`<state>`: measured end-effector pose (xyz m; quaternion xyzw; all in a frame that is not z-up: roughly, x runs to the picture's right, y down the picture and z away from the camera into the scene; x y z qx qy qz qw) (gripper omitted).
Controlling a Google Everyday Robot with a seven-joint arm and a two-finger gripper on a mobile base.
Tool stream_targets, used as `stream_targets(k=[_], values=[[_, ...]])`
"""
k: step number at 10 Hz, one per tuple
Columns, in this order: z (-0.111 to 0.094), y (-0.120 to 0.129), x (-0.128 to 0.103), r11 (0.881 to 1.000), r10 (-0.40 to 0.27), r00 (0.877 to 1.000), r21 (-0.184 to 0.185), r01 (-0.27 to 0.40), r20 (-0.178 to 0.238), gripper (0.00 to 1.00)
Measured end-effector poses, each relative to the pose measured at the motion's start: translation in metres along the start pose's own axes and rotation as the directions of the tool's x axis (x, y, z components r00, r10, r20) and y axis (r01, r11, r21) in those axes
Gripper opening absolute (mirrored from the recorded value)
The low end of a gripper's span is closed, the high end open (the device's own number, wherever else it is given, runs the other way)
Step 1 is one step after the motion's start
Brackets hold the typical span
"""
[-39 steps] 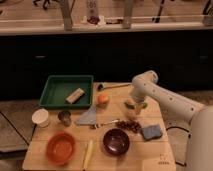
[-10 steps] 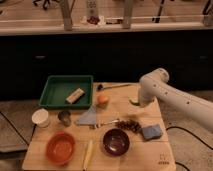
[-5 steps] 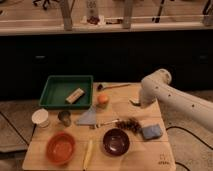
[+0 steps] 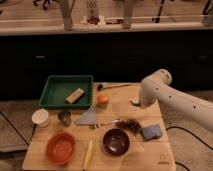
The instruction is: Place pepper in purple bowl
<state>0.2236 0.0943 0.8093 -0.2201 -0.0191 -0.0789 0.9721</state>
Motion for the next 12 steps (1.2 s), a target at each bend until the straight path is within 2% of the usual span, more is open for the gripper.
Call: stream_targets(k=[3,4,5,7,8,10,12], values=[[-0.0031,0.0017,0.0004,1.0,0.004,1.0,0.008,-0.004,-0.004,0.61],[-0.0036,0.0016,-0.0008,1.0,0.004,1.0,0.01,-0.004,-0.004,0.66],[-0.0048,0.0013,-0.0025,1.0,0.003,1.0,0.012,-0.003,-0.003,0.67],[-0.0067,0.002,-0.0029,1.0,0.006,1.0,0.016,-0.006,-0.004,0.54],[-0.0075,0.0022,-0.0038,1.0,0.007,1.0,0.019,-0.007,-0.004,0.51],[-0.0092,0.0024,-0.0044,1.0,0.008,1.0,0.022,-0.007,-0.006,0.6],[-0.0044,-0.0015,-0.0064,1.0,0.015,1.0,0.025,-0.015,0.003,0.78]])
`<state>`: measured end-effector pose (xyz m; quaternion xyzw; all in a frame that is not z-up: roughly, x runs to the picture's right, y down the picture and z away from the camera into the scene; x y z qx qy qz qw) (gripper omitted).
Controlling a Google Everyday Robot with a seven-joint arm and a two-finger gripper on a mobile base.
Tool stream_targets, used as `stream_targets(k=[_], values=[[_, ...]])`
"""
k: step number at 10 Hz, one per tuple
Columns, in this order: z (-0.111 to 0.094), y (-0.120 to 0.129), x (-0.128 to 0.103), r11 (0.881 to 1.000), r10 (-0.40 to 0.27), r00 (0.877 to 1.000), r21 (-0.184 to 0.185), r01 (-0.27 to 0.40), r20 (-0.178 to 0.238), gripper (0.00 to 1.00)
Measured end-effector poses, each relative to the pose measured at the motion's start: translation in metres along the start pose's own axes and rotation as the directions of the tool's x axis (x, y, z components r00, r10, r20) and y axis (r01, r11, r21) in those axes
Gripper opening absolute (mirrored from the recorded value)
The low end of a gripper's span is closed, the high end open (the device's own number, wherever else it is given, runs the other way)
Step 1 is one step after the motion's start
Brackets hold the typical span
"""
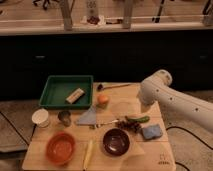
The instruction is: Place pepper in purple bowl
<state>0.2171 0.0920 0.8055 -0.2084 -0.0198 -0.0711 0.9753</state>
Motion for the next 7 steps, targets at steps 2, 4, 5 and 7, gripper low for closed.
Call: stream_targets(k=[2,4,5,7], values=[[0.019,0.0,0.004,1.0,0.002,1.0,-0.004,-0.001,0.008,0.8],[0.028,-0.001,0.008,1.0,0.015,1.0,-0.006,-0.015,0.015,0.8],[0.029,-0.007,0.004,1.0,0.016,1.0,-0.006,-0.016,0.023,0.8],[0.033,-0.008,0.004,1.0,0.017,1.0,-0.016,-0.017,0.025,0.8]])
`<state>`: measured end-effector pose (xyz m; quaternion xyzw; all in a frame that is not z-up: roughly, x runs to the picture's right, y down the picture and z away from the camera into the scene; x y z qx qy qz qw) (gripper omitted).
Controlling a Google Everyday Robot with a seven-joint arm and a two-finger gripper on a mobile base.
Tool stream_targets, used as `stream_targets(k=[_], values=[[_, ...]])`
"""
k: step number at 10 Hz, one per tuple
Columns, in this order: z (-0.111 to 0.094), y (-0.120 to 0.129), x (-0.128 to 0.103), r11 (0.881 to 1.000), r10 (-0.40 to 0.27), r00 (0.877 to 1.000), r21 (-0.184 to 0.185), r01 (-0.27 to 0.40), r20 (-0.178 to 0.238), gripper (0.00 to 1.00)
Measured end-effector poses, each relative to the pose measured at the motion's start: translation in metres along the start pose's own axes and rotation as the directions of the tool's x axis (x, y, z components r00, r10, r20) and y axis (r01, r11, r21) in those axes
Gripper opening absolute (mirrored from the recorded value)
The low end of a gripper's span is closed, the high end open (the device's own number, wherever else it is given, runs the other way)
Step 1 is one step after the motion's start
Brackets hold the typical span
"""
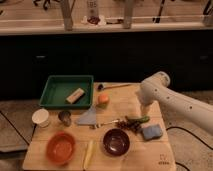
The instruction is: Place pepper in purple bowl
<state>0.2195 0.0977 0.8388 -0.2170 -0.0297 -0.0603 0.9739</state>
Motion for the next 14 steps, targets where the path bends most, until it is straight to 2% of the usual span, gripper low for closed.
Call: stream_targets(k=[10,14], values=[[0.022,-0.025,-0.008,1.0,0.021,1.0,-0.019,-0.021,0.019,0.8],[0.029,-0.028,-0.012,0.999,0.008,1.0,-0.045,-0.007,0.028,0.8]])
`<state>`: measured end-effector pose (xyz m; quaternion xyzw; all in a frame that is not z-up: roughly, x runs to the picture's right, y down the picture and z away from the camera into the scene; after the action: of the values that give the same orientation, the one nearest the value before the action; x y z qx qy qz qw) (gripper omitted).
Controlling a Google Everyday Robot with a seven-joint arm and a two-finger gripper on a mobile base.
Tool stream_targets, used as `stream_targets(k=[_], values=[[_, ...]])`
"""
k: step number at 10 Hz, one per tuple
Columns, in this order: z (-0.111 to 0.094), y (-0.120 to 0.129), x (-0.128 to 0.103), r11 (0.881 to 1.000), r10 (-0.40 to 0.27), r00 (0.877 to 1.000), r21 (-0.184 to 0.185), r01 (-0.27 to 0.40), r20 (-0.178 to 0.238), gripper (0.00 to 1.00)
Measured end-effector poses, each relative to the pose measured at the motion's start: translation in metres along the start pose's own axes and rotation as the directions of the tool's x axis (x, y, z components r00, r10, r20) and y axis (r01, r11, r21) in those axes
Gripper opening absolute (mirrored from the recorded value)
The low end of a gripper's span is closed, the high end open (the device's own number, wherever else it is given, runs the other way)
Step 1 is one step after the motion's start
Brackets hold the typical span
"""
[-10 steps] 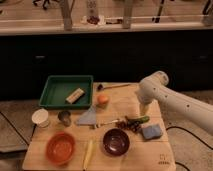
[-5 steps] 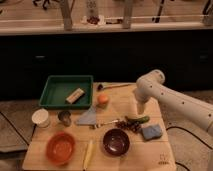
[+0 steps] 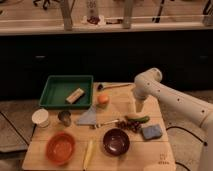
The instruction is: Place pepper in purple bowl
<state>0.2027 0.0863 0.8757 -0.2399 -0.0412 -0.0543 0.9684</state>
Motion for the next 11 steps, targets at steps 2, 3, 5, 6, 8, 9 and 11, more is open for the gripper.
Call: stream_targets(k=[2,3,5,6,8,9,11], values=[[0.003,0.012,0.002,0.999,-0.031,1.0,-0.036,0.031,-0.003,0.8],[0.006,0.016,0.002,0.998,-0.043,0.999,-0.047,0.042,-0.003,0.8],[0.016,0.03,0.005,0.995,-0.061,0.998,-0.082,0.061,-0.006,0.8],[0.018,0.032,0.006,0.994,-0.067,0.998,-0.087,0.066,-0.006,0.8],[0.025,0.043,0.009,0.991,-0.085,0.996,-0.107,0.085,-0.003,0.8],[0.026,0.046,0.01,0.989,-0.09,0.996,-0.116,0.089,-0.003,0.8],[0.032,0.054,0.014,0.986,-0.102,0.995,-0.136,0.101,-0.002,0.8]])
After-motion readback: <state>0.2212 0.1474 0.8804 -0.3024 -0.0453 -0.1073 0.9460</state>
